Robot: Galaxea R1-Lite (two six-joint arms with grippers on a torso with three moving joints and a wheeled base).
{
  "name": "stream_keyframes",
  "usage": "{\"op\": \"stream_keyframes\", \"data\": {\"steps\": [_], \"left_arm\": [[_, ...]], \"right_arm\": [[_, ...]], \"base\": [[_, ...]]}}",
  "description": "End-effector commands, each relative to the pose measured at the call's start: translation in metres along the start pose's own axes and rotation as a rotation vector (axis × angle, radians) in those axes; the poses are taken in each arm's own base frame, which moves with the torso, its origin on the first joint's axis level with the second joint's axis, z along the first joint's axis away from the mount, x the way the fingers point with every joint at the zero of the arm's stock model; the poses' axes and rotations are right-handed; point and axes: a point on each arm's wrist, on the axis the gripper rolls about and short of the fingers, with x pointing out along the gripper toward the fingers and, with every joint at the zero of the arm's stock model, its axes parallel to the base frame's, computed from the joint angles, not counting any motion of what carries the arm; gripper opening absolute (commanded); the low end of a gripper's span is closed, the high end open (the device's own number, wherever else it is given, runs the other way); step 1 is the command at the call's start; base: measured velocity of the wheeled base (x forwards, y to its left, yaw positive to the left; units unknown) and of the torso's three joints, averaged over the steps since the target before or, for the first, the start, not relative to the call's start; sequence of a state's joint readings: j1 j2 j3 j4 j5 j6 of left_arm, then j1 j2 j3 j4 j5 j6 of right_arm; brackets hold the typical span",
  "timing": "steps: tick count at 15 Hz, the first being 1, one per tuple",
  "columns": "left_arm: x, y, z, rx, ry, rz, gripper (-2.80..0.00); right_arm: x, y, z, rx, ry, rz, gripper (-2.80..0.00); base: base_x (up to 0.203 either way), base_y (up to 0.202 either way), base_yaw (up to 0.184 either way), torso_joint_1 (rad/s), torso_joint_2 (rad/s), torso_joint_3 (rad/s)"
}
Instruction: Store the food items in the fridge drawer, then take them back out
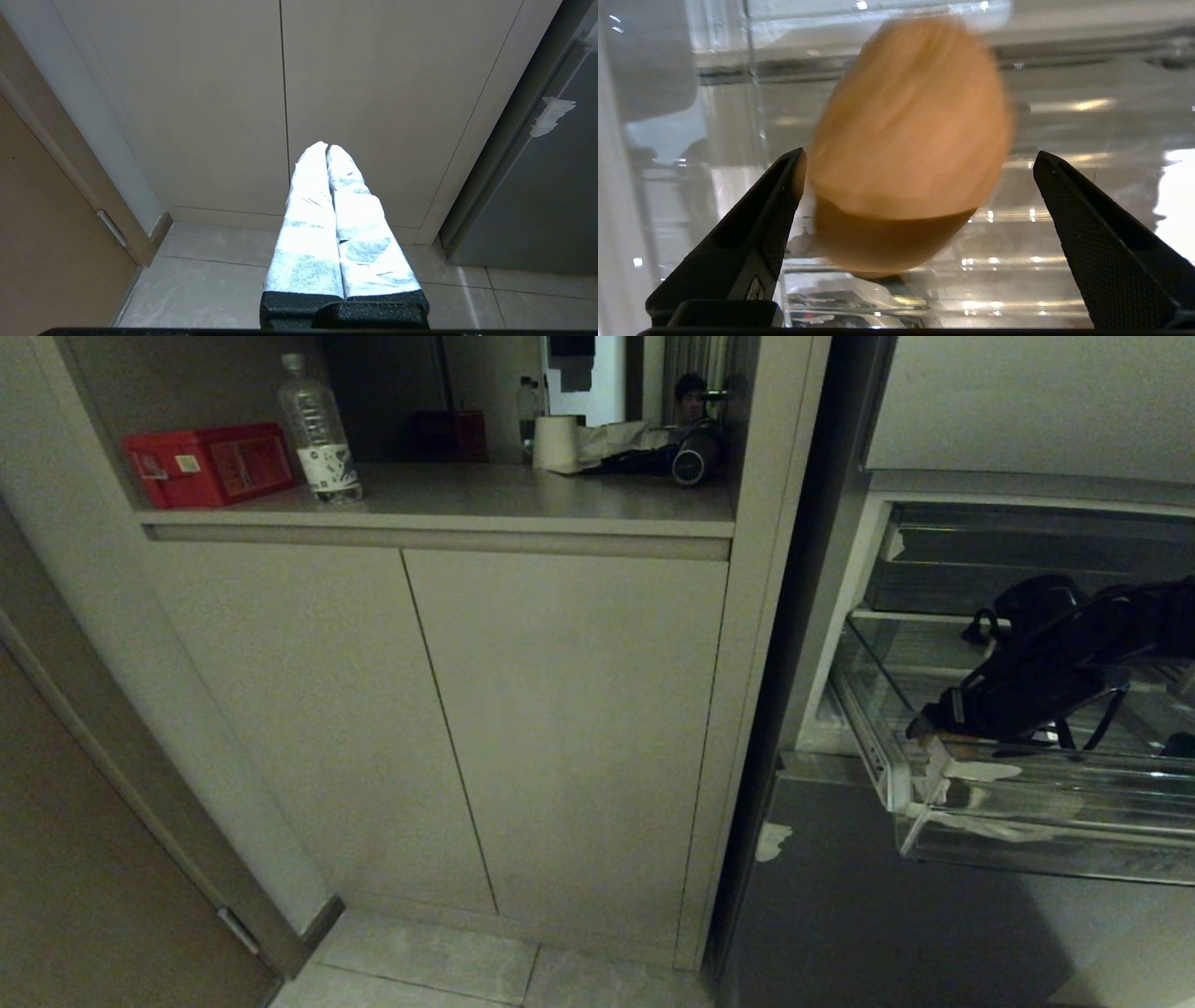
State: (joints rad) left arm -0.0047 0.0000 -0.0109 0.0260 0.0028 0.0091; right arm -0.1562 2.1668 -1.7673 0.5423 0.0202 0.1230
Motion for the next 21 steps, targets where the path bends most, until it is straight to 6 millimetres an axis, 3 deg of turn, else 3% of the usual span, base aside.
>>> {"op": "stream_keyframes", "data": {"steps": [1,12,15,16,21], "left_arm": [[0.0,0.0,0.0,0.0,0.002,0.0,-2.8],[0.0,0.0,0.0,0.0,0.002,0.0,-2.8],[0.0,0.0,0.0,0.0,0.002,0.0,-2.8],[0.0,0.0,0.0,0.0,0.002,0.0,-2.8],[0.0,0.0,0.0,0.0,0.002,0.0,-2.8]], "right_arm": [[0.0,0.0,-0.003,0.002,0.011,0.001,0.0],[0.005,0.003,0.005,-0.004,-0.014,0.005,0.0],[0.014,0.003,0.006,-0.007,-0.013,-0.038,0.0],[0.015,0.003,0.006,-0.006,-0.011,-0.038,-2.8],[0.004,0.004,0.008,-0.003,-0.033,-0.034,-2.8]], "base": [[0.0,0.0,0.0,0.0,0.0,0.0],[0.0,0.0,0.0,0.0,0.0,0.0],[0.0,0.0,0.0,0.0,0.0,0.0],[0.0,0.0,0.0,0.0,0.0,0.0],[0.0,0.0,0.0,0.0,0.0,0.0]]}}
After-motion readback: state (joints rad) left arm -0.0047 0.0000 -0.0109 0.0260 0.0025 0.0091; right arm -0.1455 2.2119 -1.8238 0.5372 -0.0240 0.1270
